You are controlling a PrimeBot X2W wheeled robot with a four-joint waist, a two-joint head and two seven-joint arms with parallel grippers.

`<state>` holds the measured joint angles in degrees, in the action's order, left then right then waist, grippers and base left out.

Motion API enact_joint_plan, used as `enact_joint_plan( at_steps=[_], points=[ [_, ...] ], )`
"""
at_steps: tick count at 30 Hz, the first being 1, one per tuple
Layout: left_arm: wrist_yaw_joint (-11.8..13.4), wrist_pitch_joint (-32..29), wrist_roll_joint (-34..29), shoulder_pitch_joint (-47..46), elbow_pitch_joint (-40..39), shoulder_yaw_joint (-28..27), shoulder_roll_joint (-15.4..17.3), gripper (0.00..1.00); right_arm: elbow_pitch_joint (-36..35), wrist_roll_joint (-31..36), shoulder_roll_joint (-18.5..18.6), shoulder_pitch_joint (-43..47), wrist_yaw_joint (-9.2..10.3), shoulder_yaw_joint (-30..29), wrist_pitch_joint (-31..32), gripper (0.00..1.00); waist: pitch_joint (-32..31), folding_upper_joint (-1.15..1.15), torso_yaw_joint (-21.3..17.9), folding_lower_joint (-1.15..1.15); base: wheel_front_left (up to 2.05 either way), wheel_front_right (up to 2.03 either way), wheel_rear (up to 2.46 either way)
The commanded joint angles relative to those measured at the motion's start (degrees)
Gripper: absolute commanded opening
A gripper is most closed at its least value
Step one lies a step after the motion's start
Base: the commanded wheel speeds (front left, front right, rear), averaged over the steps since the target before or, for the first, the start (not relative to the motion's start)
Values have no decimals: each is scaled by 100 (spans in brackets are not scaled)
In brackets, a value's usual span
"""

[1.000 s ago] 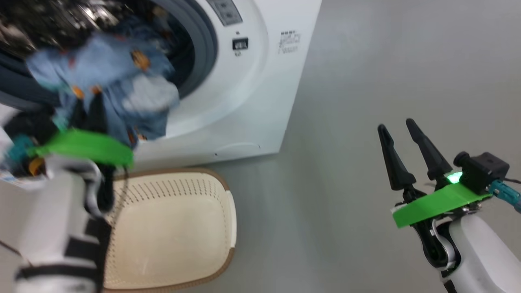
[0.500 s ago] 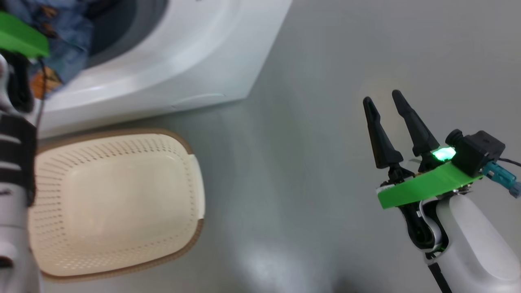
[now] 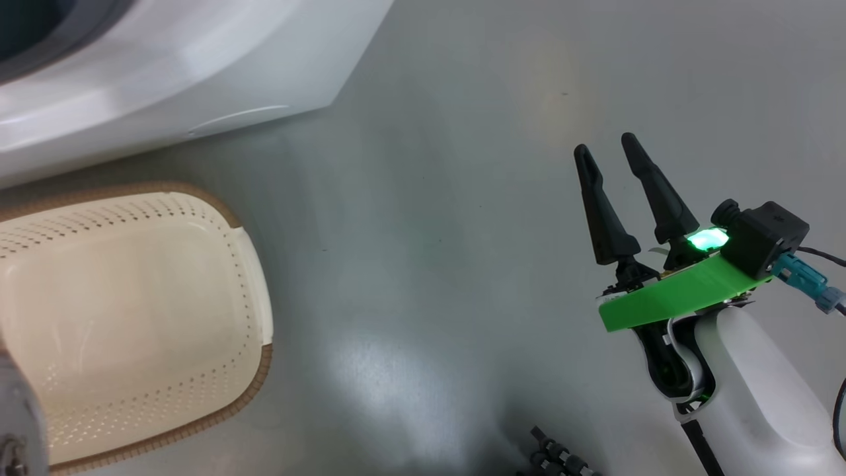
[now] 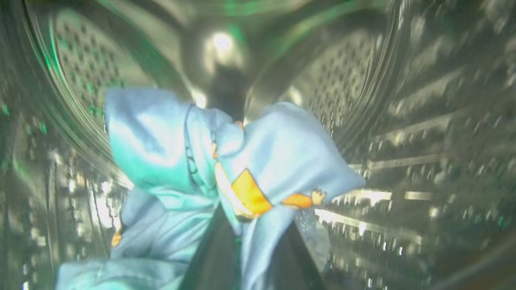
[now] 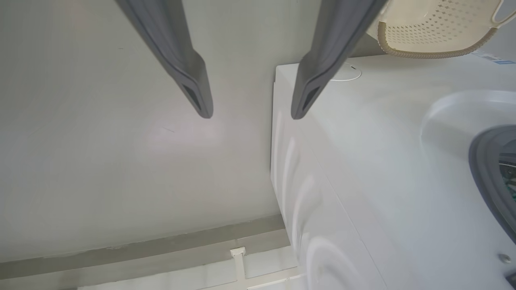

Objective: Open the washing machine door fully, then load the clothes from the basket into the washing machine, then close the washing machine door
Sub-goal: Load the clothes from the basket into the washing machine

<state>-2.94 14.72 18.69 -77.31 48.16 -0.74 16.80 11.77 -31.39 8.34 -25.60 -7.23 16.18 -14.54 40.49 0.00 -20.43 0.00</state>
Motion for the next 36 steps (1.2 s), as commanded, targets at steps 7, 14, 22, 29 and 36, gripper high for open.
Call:
enact_joint_plan(
  at_steps=[7,14,22,29,36],
  points=[
    [112,-20,-68,-41,1277,6,67,100,-30,-34,82,33,-25,129,-46,100,-116,0,116,0,0,0,0],
    [-16,10,10,62,1756,11,-5,100,15,-34,141,33,-25,146,-46,100,-357,0,217,0,0,0,0],
    [-118,26,108,618,1760,-69,-157,100,121,-53,227,73,-25,175,-46,100,-861,0,442,0,0,0,0],
    [-237,27,45,1354,1318,-67,-303,100,184,-75,282,143,-25,198,-46,100,-1358,0,709,0,0,0,0],
    [-336,28,-38,2278,582,-117,-454,100,279,-89,316,275,-25,177,-46,100,-1945,0,952,0,0,0,0]
  ],
)
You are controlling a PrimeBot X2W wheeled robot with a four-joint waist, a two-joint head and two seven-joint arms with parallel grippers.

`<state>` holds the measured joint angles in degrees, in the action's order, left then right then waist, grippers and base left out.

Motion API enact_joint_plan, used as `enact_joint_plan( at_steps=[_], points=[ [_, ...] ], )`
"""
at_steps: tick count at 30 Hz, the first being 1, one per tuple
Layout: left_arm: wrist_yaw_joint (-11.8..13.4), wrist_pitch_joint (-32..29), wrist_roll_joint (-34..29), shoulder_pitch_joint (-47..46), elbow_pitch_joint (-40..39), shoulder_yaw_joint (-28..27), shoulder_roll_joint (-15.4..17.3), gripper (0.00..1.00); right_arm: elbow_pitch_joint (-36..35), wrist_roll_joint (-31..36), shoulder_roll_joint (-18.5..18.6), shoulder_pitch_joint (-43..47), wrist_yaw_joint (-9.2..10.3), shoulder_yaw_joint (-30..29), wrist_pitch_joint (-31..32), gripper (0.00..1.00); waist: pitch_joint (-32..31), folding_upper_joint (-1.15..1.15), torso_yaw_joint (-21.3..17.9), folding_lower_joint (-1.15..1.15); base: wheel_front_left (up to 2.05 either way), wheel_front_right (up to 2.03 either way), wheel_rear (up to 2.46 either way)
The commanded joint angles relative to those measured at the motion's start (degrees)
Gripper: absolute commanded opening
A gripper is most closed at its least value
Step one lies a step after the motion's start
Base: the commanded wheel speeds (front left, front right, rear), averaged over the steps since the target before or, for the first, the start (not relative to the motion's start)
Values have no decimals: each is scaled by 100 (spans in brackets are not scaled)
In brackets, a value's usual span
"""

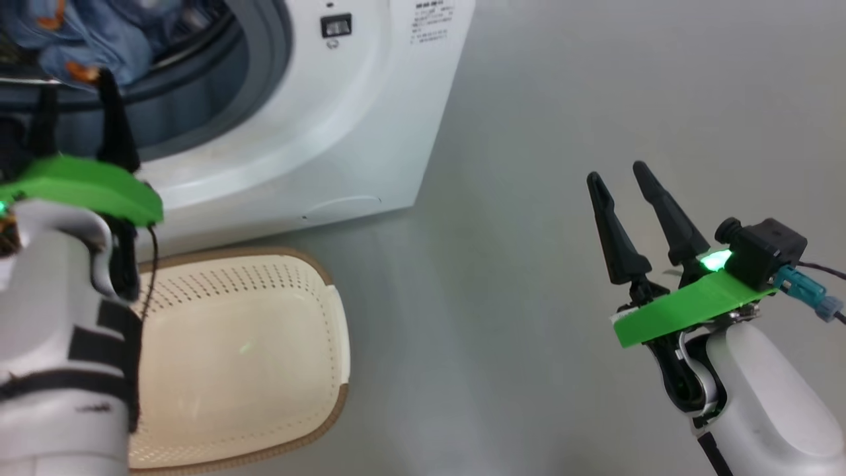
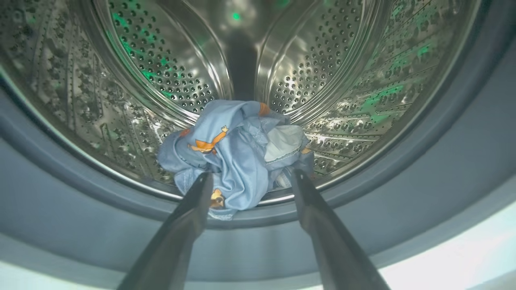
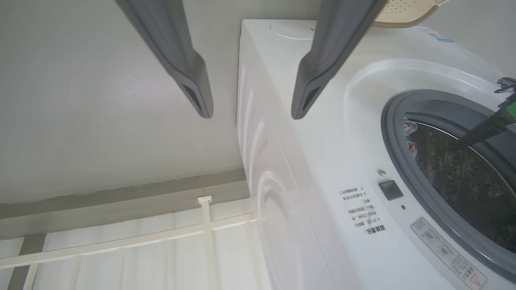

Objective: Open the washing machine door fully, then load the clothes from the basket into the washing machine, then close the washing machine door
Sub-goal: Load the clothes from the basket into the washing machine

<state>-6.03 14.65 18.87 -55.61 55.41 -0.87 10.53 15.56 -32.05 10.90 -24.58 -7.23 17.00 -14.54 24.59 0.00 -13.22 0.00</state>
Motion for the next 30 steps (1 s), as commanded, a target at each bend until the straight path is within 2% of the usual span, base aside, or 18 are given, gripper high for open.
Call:
enact_joint_plan(
  at_steps=[1,15,30],
  points=[
    [-40,34,-54,258,-259,-123,145,100,-90,-23,66,196,-25,89,-46,100,-442,0,262,0,0,0,0],
    [-126,34,-134,2630,-2328,-284,-321,100,43,10,138,639,-25,-15,-46,100,-1542,0,700,0,0,0,0],
    [-93,35,51,4132,-3595,-462,-552,100,-1,147,192,898,-25,-99,-46,100,-2003,0,777,0,0,0,0]
  ],
)
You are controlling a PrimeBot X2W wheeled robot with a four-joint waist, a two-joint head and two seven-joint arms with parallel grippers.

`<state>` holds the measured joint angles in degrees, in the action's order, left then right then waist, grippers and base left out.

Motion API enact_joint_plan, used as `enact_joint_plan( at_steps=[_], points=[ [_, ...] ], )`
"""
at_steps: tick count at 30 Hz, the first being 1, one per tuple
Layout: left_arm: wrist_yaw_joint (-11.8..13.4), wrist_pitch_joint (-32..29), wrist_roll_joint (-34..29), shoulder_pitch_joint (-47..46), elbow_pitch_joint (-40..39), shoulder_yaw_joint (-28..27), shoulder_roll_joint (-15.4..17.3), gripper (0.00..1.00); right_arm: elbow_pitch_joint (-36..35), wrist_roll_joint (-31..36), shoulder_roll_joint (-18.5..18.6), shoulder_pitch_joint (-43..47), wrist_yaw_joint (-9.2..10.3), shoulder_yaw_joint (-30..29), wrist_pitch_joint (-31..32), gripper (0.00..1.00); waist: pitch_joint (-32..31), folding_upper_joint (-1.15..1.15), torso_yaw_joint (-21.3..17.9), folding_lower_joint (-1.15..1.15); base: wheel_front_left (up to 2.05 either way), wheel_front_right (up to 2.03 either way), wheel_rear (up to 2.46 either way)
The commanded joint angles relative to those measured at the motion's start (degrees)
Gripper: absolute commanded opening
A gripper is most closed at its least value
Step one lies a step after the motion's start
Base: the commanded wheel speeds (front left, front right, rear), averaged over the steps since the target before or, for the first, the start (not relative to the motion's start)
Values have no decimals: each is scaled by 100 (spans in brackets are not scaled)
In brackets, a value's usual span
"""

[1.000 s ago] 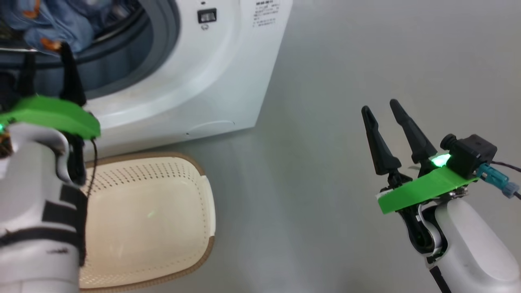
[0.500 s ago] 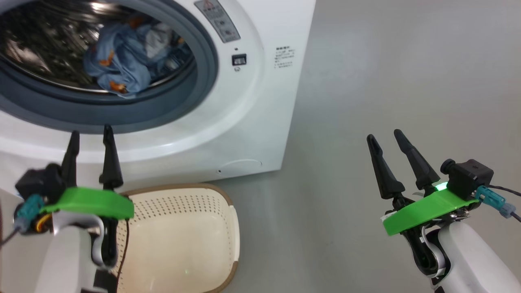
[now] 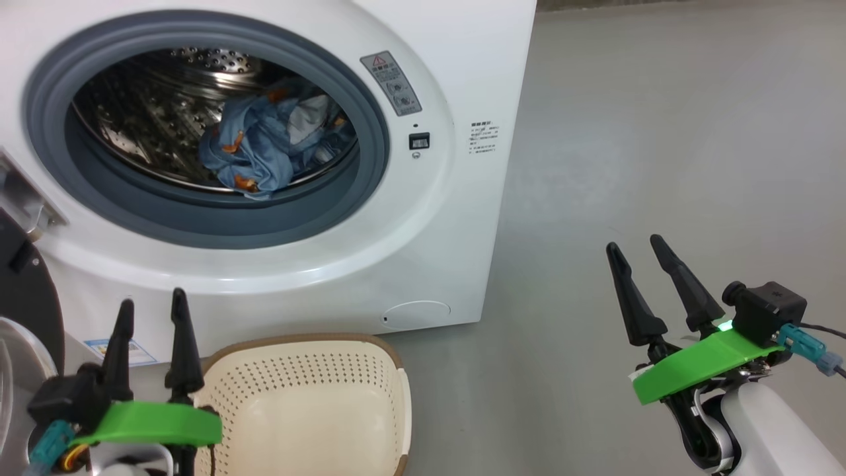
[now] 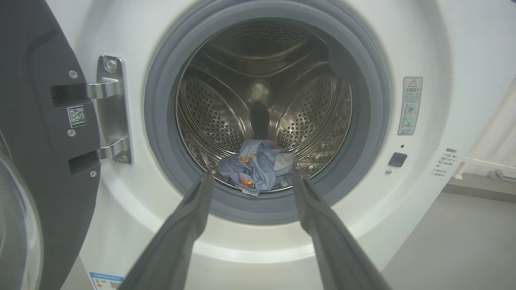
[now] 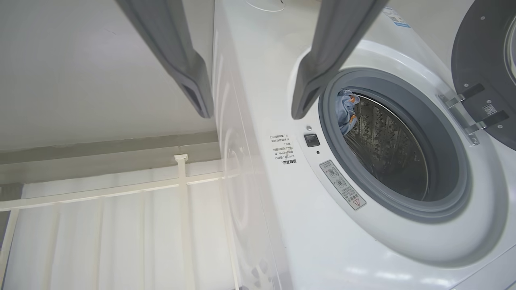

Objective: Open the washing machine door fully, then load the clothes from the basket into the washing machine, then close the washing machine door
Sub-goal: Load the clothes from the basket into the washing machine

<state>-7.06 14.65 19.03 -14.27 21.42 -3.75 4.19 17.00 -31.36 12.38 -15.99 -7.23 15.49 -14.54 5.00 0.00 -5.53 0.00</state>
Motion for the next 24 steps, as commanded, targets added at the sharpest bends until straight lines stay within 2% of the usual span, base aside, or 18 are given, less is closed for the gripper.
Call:
enact_joint_plan(
  at_steps=[1,9,24],
  points=[
    [16,35,44,72,-259,-167,72,100,-151,85,45,50,-25,44,-46,100,-54,0,2,0,0,0,0],
    [126,-5,34,386,-563,-85,47,100,-165,128,72,85,-25,17,-46,100,-77,0,-16,0,0,0,0],
    [167,-46,4,465,-530,65,111,100,-95,127,132,85,-25,61,-46,100,-117,0,-61,0,0,0,0]
  ],
)
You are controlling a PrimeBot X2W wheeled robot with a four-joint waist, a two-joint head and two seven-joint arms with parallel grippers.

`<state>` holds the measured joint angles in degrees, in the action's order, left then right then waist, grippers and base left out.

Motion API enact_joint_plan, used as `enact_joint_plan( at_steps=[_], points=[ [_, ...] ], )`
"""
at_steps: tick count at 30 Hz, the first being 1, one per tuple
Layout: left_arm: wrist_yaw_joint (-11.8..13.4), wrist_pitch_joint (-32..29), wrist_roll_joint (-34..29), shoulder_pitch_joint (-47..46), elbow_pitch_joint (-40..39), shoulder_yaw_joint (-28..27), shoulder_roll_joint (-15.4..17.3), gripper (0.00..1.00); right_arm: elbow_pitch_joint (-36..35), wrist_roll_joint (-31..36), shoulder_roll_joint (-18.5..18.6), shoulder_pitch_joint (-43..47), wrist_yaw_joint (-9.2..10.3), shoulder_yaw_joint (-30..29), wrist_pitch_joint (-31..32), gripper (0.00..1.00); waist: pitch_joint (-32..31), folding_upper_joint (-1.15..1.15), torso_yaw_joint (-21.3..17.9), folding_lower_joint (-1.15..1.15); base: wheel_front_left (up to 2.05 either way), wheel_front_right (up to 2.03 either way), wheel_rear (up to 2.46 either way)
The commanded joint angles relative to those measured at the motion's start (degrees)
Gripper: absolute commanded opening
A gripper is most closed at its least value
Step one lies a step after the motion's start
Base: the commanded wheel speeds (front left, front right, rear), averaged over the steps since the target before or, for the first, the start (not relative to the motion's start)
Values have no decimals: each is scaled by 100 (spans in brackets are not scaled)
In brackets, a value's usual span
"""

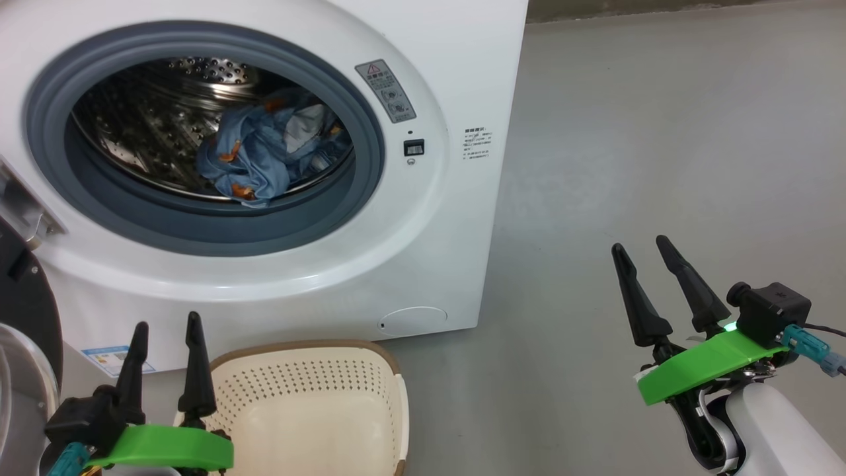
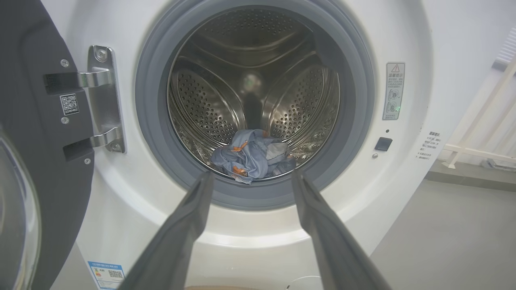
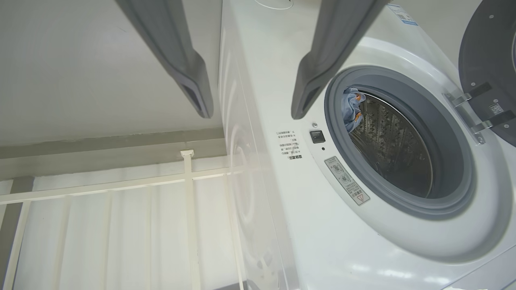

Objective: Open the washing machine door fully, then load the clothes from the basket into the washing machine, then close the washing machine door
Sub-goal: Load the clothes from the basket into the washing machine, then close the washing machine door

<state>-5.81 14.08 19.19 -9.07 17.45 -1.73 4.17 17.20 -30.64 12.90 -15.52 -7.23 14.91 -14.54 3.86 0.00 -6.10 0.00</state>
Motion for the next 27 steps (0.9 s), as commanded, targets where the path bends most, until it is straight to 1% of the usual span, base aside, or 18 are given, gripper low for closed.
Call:
enact_joint_plan(
  at_steps=[1,27],
  points=[
    [48,12,-12,-51,-134,-130,112,100,-108,55,84,37,-25,120,-46,100,-5,0,-5,0,0,0,0],
    [95,63,87,-43,-82,-100,120,100,-85,48,104,39,-25,172,-46,100,-33,0,-36,0,0,0,0]
  ],
)
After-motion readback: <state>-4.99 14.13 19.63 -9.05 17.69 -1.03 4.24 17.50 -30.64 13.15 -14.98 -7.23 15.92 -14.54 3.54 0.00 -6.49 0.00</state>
